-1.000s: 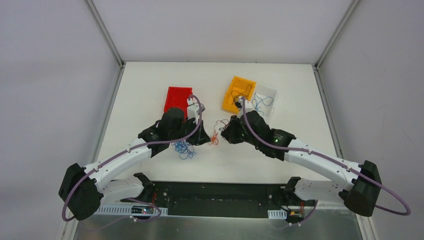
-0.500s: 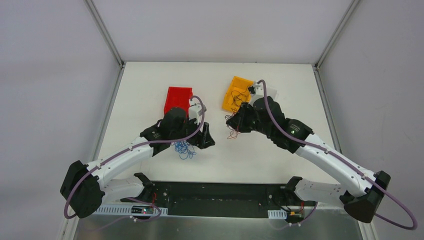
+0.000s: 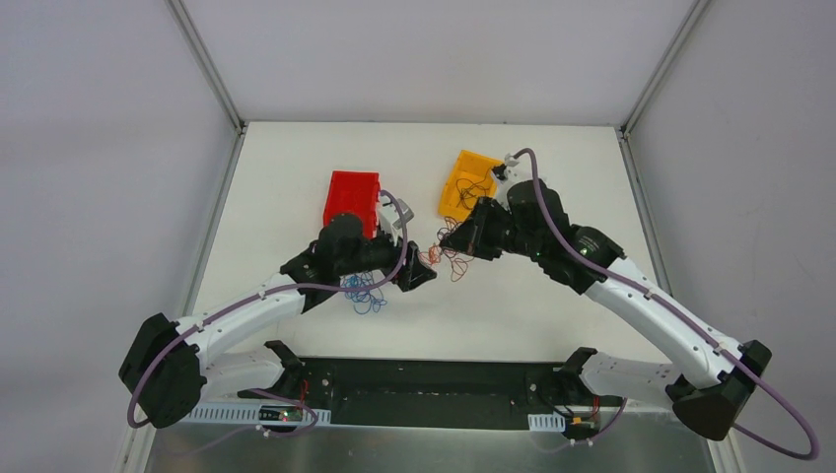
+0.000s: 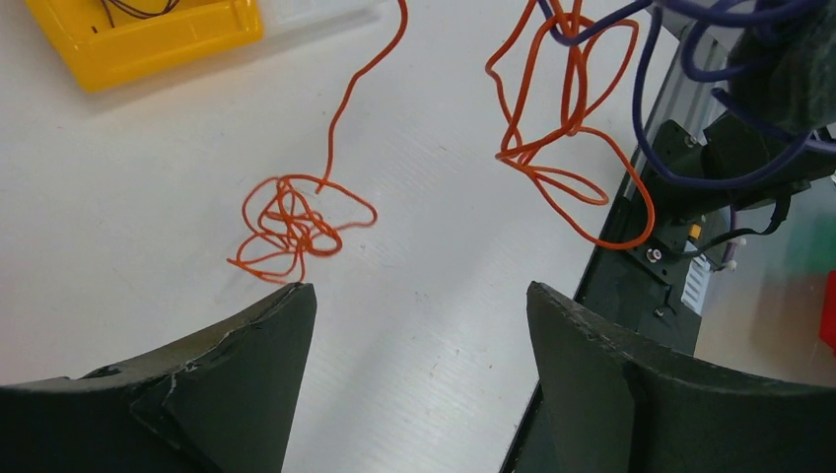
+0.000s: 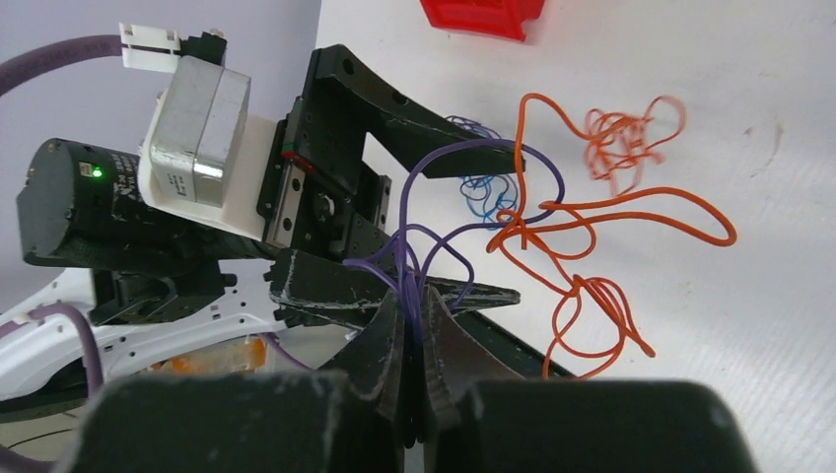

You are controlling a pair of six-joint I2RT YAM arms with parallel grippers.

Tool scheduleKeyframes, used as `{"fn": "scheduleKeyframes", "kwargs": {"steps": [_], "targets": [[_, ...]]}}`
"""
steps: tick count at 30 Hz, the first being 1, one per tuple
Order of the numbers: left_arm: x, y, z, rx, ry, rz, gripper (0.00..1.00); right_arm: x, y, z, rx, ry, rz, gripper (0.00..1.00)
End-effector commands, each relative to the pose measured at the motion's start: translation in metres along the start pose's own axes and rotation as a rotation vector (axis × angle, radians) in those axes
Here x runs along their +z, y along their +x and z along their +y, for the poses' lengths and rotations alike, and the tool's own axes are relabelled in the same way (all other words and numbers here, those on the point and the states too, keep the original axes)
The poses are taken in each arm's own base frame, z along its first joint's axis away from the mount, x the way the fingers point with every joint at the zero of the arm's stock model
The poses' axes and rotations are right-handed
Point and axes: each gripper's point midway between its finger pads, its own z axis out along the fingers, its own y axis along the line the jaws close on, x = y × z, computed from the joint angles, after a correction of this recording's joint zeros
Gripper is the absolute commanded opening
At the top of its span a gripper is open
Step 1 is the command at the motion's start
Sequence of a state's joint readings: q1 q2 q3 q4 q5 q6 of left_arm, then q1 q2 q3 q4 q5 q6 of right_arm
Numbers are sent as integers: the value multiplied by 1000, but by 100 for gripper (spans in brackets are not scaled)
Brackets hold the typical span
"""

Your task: Untangle the cables

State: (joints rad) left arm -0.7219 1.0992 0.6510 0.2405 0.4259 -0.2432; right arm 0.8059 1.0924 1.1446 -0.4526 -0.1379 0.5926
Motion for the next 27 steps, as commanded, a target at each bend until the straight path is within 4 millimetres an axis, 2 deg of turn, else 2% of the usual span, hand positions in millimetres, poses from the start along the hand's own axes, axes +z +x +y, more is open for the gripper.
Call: {"fn": "scheduleKeyframes", "kwargs": {"steps": [1, 9, 13, 18, 22, 27], "targets": [[-1, -18, -14, 95, 70, -83, 81, -7, -8, 34, 61, -120, 14, 0], [5, -20, 16, 179, -71, -65, 81, -14, -12, 56, 88, -195, 47, 0], [10, -18, 23, 213, -86, -45, 81, -21, -15, 67, 102, -230, 50, 0], [13, -13, 25, 189, -79, -96, 82, -31, -21, 81, 114, -274, 44, 0], [12, -16, 14, 165, -17, -195, 86, -41, -25, 94, 123, -324, 43, 0], [25, -17, 26, 158, -61, -175, 84, -50, -29, 111, 147, -392, 57, 0]]}}
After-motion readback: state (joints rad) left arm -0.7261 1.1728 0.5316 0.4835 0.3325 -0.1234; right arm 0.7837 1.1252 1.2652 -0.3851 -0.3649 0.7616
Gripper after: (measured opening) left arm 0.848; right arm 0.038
